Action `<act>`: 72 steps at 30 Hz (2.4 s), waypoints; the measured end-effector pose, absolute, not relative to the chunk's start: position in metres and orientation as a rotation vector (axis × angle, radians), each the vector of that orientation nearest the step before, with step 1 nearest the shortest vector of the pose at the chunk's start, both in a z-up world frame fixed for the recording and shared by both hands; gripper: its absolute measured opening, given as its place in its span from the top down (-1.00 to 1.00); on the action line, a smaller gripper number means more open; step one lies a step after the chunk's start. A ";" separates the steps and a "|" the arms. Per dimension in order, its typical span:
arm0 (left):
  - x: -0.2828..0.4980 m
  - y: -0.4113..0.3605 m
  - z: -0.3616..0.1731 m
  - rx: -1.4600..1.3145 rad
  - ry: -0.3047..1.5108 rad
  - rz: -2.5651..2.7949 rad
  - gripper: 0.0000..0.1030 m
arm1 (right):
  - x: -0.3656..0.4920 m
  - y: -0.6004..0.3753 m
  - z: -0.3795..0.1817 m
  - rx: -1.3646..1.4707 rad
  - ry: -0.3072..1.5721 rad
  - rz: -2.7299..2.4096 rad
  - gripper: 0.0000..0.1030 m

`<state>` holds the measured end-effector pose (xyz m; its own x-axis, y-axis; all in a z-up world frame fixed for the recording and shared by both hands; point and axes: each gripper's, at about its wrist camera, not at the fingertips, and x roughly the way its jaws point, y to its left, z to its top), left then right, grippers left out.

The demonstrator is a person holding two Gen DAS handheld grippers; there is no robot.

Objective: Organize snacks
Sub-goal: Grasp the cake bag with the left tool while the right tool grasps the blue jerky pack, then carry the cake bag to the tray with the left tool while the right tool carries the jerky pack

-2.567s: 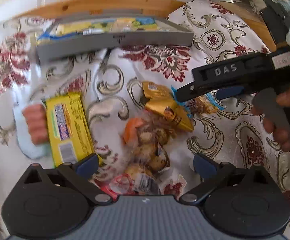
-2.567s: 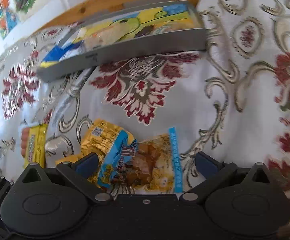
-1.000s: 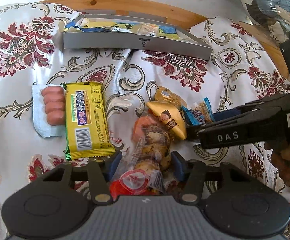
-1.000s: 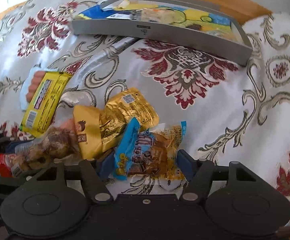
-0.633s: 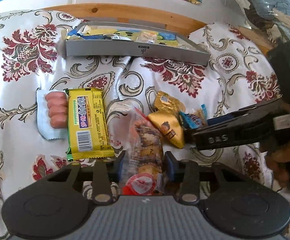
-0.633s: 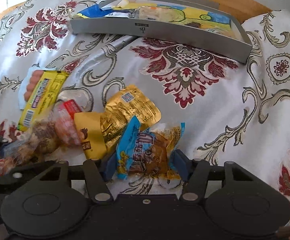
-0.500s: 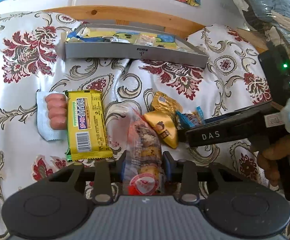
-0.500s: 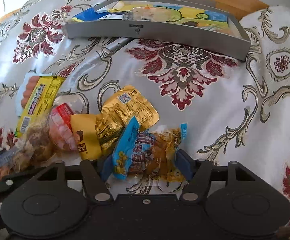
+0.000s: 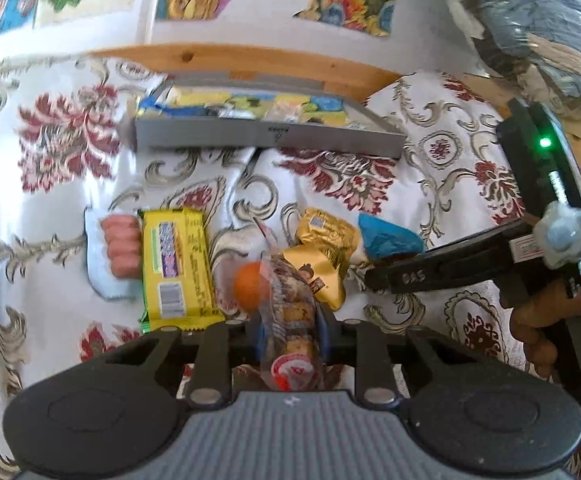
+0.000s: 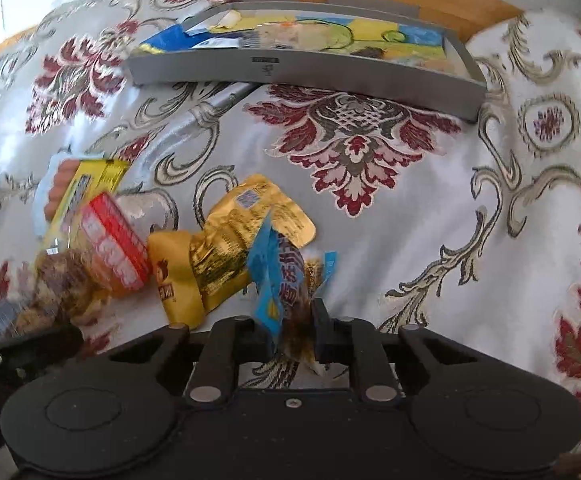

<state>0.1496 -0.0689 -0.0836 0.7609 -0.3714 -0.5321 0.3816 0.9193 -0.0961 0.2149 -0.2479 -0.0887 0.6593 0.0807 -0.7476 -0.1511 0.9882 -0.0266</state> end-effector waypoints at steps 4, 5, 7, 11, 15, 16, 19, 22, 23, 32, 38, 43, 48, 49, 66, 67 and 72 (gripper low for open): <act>0.145 -0.075 -0.083 0.061 0.554 -0.416 0.49 | 0.211 -0.240 -0.088 -0.165 0.817 0.117 0.70; 0.144 -0.076 -0.083 0.068 0.547 -0.417 0.50 | 0.209 -0.236 -0.088 -0.207 0.804 0.111 0.70; 0.142 -0.078 -0.082 0.079 0.535 -0.417 0.50 | 0.203 -0.226 -0.088 -0.319 0.764 0.103 0.71; 0.140 -0.078 -0.082 0.073 0.527 -0.410 0.50 | 0.196 -0.216 -0.086 -0.435 0.678 0.104 0.71; 0.142 -0.071 -0.081 0.012 0.525 -0.409 0.50 | 0.196 -0.218 -0.080 -0.427 0.626 0.087 0.70; 0.142 -0.070 -0.081 -0.003 0.523 -0.407 0.50 | 0.196 -0.218 -0.078 -0.419 0.616 0.082 0.70; 0.142 -0.067 -0.080 -0.020 0.513 -0.407 0.50 | 0.194 -0.221 -0.070 -0.386 0.577 0.071 0.69; 0.141 -0.068 -0.079 -0.022 0.501 -0.409 0.50 | 0.191 -0.223 -0.064 -0.363 0.546 0.063 0.69; 0.140 -0.068 -0.079 -0.023 0.497 -0.409 0.50 | 0.191 -0.224 -0.063 -0.358 0.536 0.063 0.69; 0.154 -0.074 -0.065 -0.140 0.512 -0.371 0.50 | 0.187 -0.223 -0.050 -0.356 0.468 0.064 0.68; 0.159 -0.081 -0.045 -0.111 0.446 -0.344 0.50 | 0.184 -0.240 -0.032 -0.265 0.445 0.040 0.68; 0.169 -0.089 -0.024 -0.053 0.427 -0.302 0.50 | 0.183 -0.251 -0.016 -0.237 0.414 0.024 0.68; 0.181 -0.100 -0.003 -0.036 0.383 -0.266 0.50 | 0.188 -0.257 -0.005 -0.224 0.378 0.025 0.68; 0.184 -0.102 0.000 -0.029 0.376 -0.261 0.50 | 0.190 -0.258 -0.003 -0.225 0.367 0.022 0.68; 0.283 -0.131 0.046 -0.091 0.356 -0.183 0.50 | 0.252 -0.288 -0.008 -0.117 0.267 0.024 0.65; 0.292 -0.132 0.048 -0.086 0.354 -0.180 0.50 | 0.256 -0.289 -0.008 -0.110 0.253 0.027 0.64; 0.334 -0.134 0.052 -0.084 0.394 -0.157 0.49 | 0.287 -0.293 -0.010 -0.075 0.216 0.029 0.62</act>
<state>0.3343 -0.1336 0.0523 0.9115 -0.1681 -0.3753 0.1356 0.9845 -0.1115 0.2866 -0.2935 -0.0104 0.9762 0.0211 -0.2157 -0.0373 0.9967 -0.0714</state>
